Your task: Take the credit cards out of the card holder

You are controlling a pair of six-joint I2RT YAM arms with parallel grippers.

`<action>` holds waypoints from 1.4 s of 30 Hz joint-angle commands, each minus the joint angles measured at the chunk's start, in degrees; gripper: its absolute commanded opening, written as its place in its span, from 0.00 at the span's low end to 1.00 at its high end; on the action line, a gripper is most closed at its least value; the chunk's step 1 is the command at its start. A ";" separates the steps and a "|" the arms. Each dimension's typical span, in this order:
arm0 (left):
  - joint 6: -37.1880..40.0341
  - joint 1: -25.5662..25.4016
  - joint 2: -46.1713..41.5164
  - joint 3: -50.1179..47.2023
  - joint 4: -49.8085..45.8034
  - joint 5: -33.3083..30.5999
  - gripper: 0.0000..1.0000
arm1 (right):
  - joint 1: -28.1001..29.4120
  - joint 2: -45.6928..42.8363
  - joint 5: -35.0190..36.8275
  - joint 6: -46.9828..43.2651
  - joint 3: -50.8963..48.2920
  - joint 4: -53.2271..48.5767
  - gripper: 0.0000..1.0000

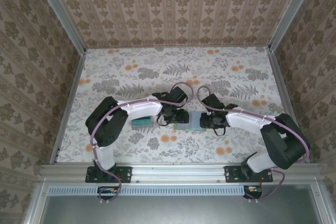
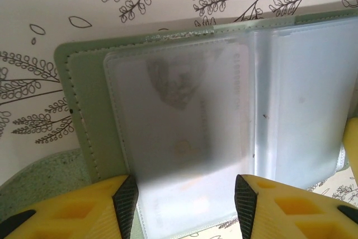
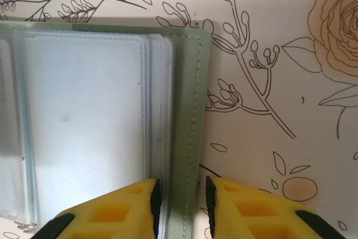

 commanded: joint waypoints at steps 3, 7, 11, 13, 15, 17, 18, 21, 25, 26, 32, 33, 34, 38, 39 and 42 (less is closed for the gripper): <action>-0.57 0.18 0.94 1.33 -4.53 -1.91 0.53 | -0.31 1.13 -1.18 1.00 0.11 0.07 0.32; -0.26 0.09 0.22 1.35 -4.85 -2.41 0.53 | -0.35 1.27 -1.29 0.96 0.13 0.07 0.32; -0.09 0.05 0.15 1.58 -4.70 -2.19 0.54 | -0.36 1.48 -1.49 1.00 0.18 0.37 0.31; -0.15 0.01 -0.08 1.69 -5.03 -2.91 0.54 | -0.36 1.61 -1.54 1.00 0.20 0.39 0.30; -0.11 -0.07 -0.38 1.59 -4.80 -3.07 0.54 | -0.36 1.67 -1.71 1.05 0.22 0.34 0.30; -0.12 0.07 -0.09 1.69 -5.13 -3.02 0.53 | -0.35 1.79 -1.71 1.06 0.26 0.47 0.30; -0.14 -0.04 -0.08 1.65 -4.96 -2.96 0.54 | -0.40 1.75 -1.77 1.10 0.28 0.46 0.30; -0.28 -0.13 -0.56 1.61 -4.98 -3.41 0.54 | -0.35 1.88 -1.87 1.13 0.29 0.39 0.30; -0.34 -0.26 -0.30 1.48 -4.75 -2.67 0.54 | -0.30 1.79 -1.95 1.21 0.12 0.31 0.30; -0.39 -0.22 0.10 1.49 -4.54 -2.19 0.54 | -0.35 1.75 -1.97 1.18 0.11 0.32 0.30; -0.35 -0.23 1.85 1.43 -2.79 0.71 0.54 | -0.29 1.49 -2.11 1.33 0.17 0.28 0.30; -0.20 -0.29 1.85 1.30 -2.24 1.13 0.53 | -0.27 1.53 -2.23 1.27 0.12 0.37 0.30; -0.09 -0.26 1.69 1.18 -1.59 1.63 0.53 | -0.27 1.49 -2.41 1.35 0.03 0.39 0.30; 0.31 -0.42 0.97 0.41 2.02 4.44 0.54 | -0.22 1.46 -2.59 1.72 -0.32 0.63 0.30; 0.50 -0.43 0.99 0.28 2.79 5.29 0.54 | -0.18 1.41 -2.60 1.71 -0.41 0.66 0.30; 0.78 -0.45 1.06 0.55 3.51 6.18 0.54 | -0.18 1.33 -2.59 1.79 -0.42 0.73 0.30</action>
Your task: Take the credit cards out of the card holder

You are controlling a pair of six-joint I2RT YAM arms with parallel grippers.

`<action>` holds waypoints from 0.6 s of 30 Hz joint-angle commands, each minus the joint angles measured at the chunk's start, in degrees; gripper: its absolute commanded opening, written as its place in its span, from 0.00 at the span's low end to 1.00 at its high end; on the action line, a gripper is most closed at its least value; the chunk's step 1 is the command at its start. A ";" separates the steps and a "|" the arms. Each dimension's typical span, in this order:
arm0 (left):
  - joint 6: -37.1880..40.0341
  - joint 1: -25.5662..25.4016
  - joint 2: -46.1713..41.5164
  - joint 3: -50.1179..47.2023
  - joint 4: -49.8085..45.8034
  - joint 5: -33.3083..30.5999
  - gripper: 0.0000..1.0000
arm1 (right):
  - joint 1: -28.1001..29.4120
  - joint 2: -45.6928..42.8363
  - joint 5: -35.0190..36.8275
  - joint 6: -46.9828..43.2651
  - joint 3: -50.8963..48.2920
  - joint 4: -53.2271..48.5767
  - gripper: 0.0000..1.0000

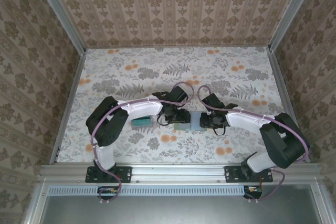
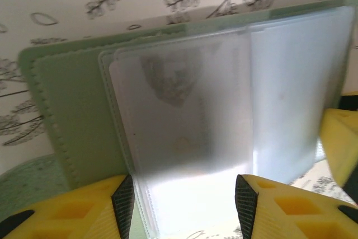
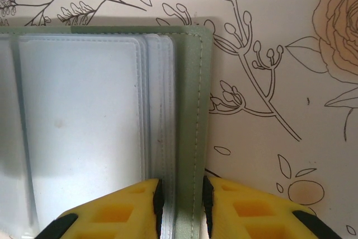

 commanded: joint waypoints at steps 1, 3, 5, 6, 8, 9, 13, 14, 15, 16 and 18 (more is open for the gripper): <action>0.76 -0.54 0.80 0.08 2.64 3.15 0.54 | 0.11 0.89 -1.58 0.77 -0.46 0.28 0.30; 0.70 -0.57 0.45 -0.12 3.14 3.25 0.54 | 0.20 0.72 -1.58 0.88 -0.55 0.19 0.30; 0.67 -0.61 0.45 -0.01 3.04 3.30 0.54 | 0.19 0.54 -1.59 1.02 -0.72 0.17 0.30; 0.68 -0.60 0.40 -0.12 3.26 3.46 0.54 | 0.19 0.45 -1.53 0.97 -0.85 0.19 0.30; 0.86 -0.80 0.12 -0.26 4.25 4.07 0.54 | 0.21 0.28 -1.49 0.94 -0.91 0.10 0.30; 1.05 -0.90 -0.01 -0.14 4.56 4.25 0.54 | 0.26 0.23 -1.51 0.94 -0.90 0.10 0.30; 1.76 -1.21 -0.08 1.02 4.55 4.66 0.56 | 0.19 -0.41 -1.42 1.30 -1.01 0.15 0.30; 1.93 -1.32 -0.08 1.20 4.63 4.79 0.56 | 0.21 -0.54 -1.48 1.36 -0.99 0.13 0.31; 2.12 -1.37 -0.17 1.57 4.78 4.88 0.57 | 0.12 -0.75 -1.28 1.32 -0.90 0.07 0.31; 2.45 -1.56 -0.17 1.82 4.91 5.17 0.57 | 0.10 -0.85 -1.07 1.29 -0.82 -0.22 0.31; 3.02 -1.81 -0.21 2.65 4.99 5.79 0.57 | -0.02 -1.50 -0.54 1.46 -0.89 -0.51 0.32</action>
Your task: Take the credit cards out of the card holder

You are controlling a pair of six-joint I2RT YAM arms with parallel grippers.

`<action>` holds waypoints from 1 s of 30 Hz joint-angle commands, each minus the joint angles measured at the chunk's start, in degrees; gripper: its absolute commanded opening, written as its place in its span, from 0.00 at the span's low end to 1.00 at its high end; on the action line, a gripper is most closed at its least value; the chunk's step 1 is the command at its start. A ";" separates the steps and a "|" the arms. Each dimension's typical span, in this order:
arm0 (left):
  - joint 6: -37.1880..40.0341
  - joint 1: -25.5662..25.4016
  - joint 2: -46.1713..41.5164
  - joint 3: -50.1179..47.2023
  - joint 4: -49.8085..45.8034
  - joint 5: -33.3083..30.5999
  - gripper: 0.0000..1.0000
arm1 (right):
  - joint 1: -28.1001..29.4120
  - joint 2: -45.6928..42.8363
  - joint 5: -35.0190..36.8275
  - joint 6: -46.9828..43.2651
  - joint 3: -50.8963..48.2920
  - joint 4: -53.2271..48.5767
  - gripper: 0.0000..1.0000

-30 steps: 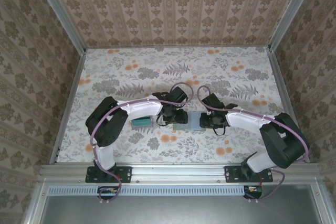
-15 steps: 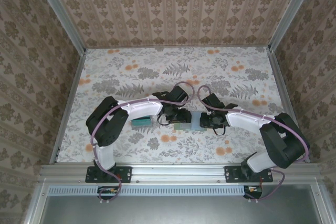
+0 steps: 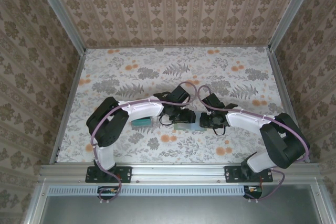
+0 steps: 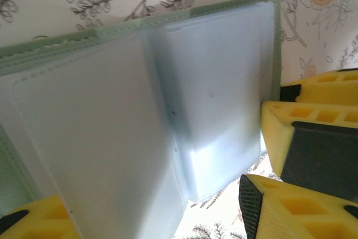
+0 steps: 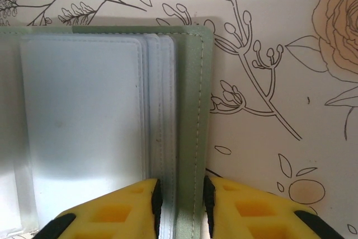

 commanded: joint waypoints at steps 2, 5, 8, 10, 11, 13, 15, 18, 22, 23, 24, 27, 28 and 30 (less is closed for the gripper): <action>2.73 -0.87 -0.04 3.52 1.08 2.51 0.57 | -0.70 -2.38 -0.72 1.71 -1.31 -0.38 0.32; 3.56 -1.40 0.51 5.21 0.53 3.18 0.58 | -2.20 -3.88 -1.72 2.62 -2.44 0.61 0.32; 4.26 -1.67 1.47 6.68 -0.14 4.04 0.57 | -3.85 -8.12 -2.29 2.89 -3.44 0.54 0.33; 4.54 -1.88 1.93 7.28 -0.03 4.68 0.57 | -5.07 -10.17 -2.20 2.87 -4.17 -0.05 0.33; 4.65 -1.98 2.11 7.56 -0.08 4.98 0.57 | -5.60 -11.06 -2.20 2.81 -4.46 -0.28 0.33; 4.68 -2.05 2.46 7.79 -0.23 5.12 0.56 | -6.49 -12.71 -2.48 2.59 -5.09 -0.68 0.34; 4.54 -1.99 2.30 7.46 -0.01 5.01 0.55 | -6.81 -13.65 -2.80 2.33 -5.32 -0.76 0.34; 4.17 -1.71 1.06 6.24 0.29 4.01 0.55 | -6.92 -14.37 -3.61 2.28 -5.21 -0.52 0.35; 3.00 -0.51 -1.47 2.90 1.44 2.81 0.54 | -6.88 -14.18 -5.50 2.24 -4.46 0.70 0.35; 2.73 -0.13 -2.08 2.04 1.74 2.50 0.54 | -6.78 -14.10 -6.35 2.12 -4.19 1.23 0.35; 2.43 0.23 -2.72 1.16 1.93 1.99 0.53 | -6.79 -13.87 -7.27 2.02 -3.88 1.76 0.34; 1.83 1.43 -4.39 -1.54 1.79 0.57 0.49 | -6.60 -12.66 -9.66 2.65 -2.66 2.65 0.33; 1.63 1.91 -5.01 -2.55 1.80 0.00 0.45 | -6.36 -12.05 -10.45 3.02 -2.27 3.15 0.32; 1.28 2.91 -6.10 -4.29 1.75 -1.01 0.38 | -5.65 -11.02 -12.29 3.95 -1.87 4.82 0.28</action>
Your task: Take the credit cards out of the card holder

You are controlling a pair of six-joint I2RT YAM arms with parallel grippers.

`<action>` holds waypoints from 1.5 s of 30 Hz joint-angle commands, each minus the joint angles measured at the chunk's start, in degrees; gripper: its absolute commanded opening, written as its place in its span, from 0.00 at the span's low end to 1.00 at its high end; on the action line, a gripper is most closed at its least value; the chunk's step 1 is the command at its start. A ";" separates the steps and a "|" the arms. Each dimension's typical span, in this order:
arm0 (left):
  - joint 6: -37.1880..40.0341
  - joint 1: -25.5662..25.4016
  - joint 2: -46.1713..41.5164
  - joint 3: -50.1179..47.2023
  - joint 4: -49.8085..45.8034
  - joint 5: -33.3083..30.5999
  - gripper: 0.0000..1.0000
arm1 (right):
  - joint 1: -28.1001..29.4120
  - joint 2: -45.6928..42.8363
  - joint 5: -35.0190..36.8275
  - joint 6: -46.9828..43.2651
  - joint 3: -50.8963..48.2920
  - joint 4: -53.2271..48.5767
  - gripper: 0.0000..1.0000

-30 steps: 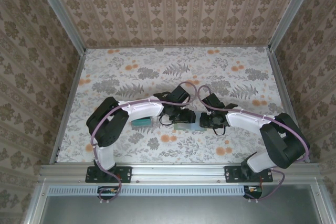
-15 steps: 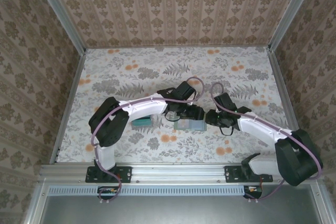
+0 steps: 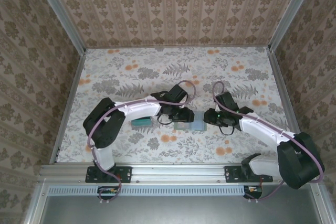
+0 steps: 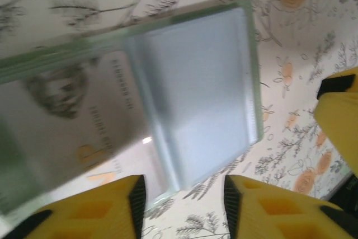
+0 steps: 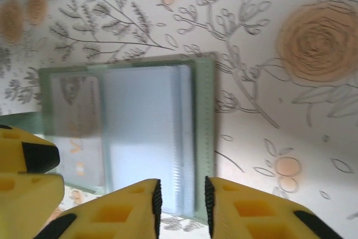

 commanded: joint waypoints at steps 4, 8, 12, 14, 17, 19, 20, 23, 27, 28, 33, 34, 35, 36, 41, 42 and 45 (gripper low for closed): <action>-0.91 3.23 -4.59 -4.37 -0.66 -3.36 0.20 | 3.58 4.05 -4.98 2.60 3.70 4.50 0.26; -0.81 4.26 -4.40 -5.69 -0.74 -3.80 0.00 | 6.24 7.50 -5.55 3.08 6.35 5.08 0.21; -0.80 4.52 -3.22 -5.81 -0.66 -3.77 0.00 | 8.10 11.39 -5.62 3.66 8.40 5.30 0.19; -0.98 4.48 -2.72 -5.97 -0.57 -4.01 0.00 | 8.47 12.83 -5.71 3.90 9.07 5.14 0.19; -1.04 4.57 -1.89 -5.85 -1.08 -4.37 0.00 | 8.57 14.72 -6.14 4.27 9.88 5.11 0.19; -1.24 4.48 -1.46 -5.99 -0.75 -4.22 0.00 | 8.64 15.83 -6.41 4.28 10.57 4.73 0.20; -1.34 4.53 -1.31 -6.00 -0.66 -4.21 0.00 | 8.68 16.35 -6.47 4.27 10.95 4.50 0.20; -1.59 4.41 -0.97 -6.19 -0.61 -4.21 0.00 | 8.77 17.68 -6.50 4.27 11.70 3.85 0.20; -1.92 4.18 -0.31 -6.42 -0.57 -3.97 0.00 | 8.77 19.25 -6.11 4.36 12.15 2.86 0.20; -1.94 4.12 -0.23 -6.49 -0.54 -4.03 0.00 | 8.77 19.62 -6.06 4.36 12.23 2.68 0.20; -2.10 3.88 0.23 -6.50 -0.80 -4.03 0.00 | 8.77 20.94 -6.47 4.79 12.33 2.95 0.20; -2.06 3.83 0.32 -6.51 -0.89 -4.03 0.00 | 8.76 21.11 -6.59 4.88 12.33 3.06 0.20; -2.09 3.81 0.49 -6.58 -0.98 -4.03 0.00 | 8.77 21.26 -6.70 4.97 12.33 3.10 0.20; -2.10 3.78 0.60 -6.60 -1.00 -4.04 0.00 | 8.77 21.47 -6.81 4.98 12.30 3.11 0.21; -2.07 3.65 0.67 -6.46 -1.08 -3.81 0.00 | 8.75 22.76 -7.38 5.24 12.68 2.97 0.21; -2.13 3.57 0.75 -6.38 -1.12 -3.77 0.00 | 8.77 22.95 -7.59 5.40 12.66 3.10 0.21; -2.11 3.43 0.76 -6.25 -1.28 -3.77 0.00 | 8.84 23.38 -8.15 5.50 12.88 3.38 0.21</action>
